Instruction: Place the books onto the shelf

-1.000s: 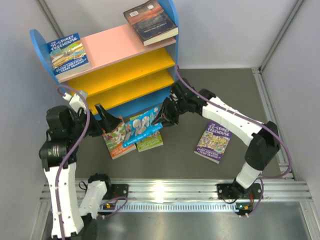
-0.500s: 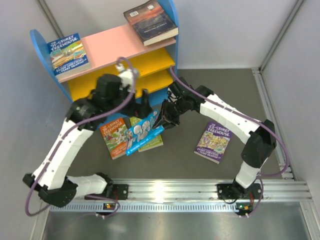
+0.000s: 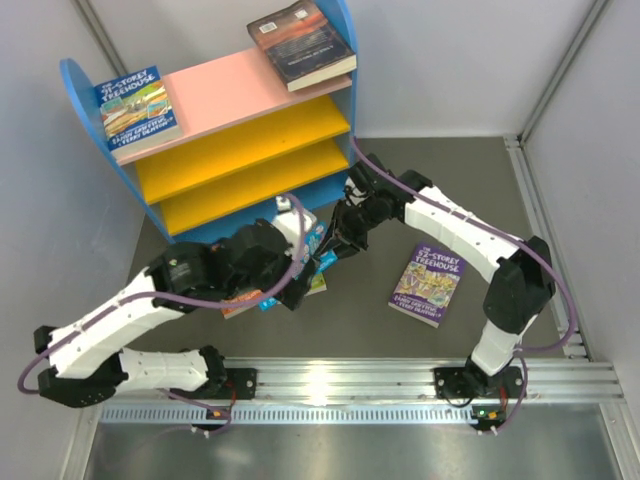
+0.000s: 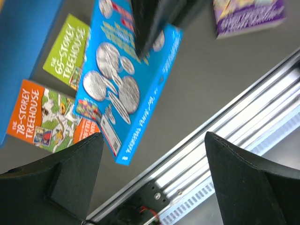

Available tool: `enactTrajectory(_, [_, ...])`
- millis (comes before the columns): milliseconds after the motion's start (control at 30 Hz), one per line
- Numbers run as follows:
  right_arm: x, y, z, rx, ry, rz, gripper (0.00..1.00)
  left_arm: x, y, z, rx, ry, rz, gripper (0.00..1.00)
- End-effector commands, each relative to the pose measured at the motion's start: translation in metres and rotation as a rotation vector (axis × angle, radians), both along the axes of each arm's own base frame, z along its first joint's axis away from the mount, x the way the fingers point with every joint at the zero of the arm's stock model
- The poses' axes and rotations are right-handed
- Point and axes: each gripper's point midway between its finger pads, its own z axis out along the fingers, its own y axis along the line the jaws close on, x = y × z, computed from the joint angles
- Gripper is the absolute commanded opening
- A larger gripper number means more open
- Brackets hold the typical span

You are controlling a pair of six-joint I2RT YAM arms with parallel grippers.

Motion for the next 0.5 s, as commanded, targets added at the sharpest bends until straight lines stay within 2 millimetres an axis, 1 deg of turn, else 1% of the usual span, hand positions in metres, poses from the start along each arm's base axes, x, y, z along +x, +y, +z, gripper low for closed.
enactTrajectory(0, [0.008,0.002,0.041,0.136,-0.027,0.014,0.0,-0.005,0.001,-0.043,0.177,0.018,0.005,0.94])
enactTrajectory(33, [0.009,0.002,0.042,0.142,-0.027,0.013,0.0,-0.004,-0.003,-0.053,0.201,0.024,0.001,0.94])
enactTrajectory(133, [0.012,0.0,0.049,0.163,-0.021,0.009,0.0,0.001,-0.009,-0.063,0.205,0.006,0.01,0.95])
enactTrajectory(200, [0.011,-0.001,0.053,0.173,-0.02,0.01,0.0,0.008,-0.007,-0.065,0.218,-0.027,0.027,0.96])
enactTrajectory(300, [0.005,-0.003,0.057,0.186,-0.016,0.017,0.0,0.015,-0.003,-0.075,0.272,-0.045,0.055,0.97])
enactTrajectory(367, [0.001,-0.006,0.056,0.186,-0.005,0.019,0.0,0.015,0.001,-0.084,0.321,-0.036,0.058,0.96])
enactTrajectory(433, [-0.004,-0.008,0.058,0.192,-0.005,0.026,0.0,0.016,0.003,-0.093,0.36,-0.029,0.071,0.9])
enactTrajectory(467, [-0.007,-0.01,0.056,0.188,0.003,0.025,0.0,0.016,0.003,-0.096,0.367,-0.027,0.067,0.89])
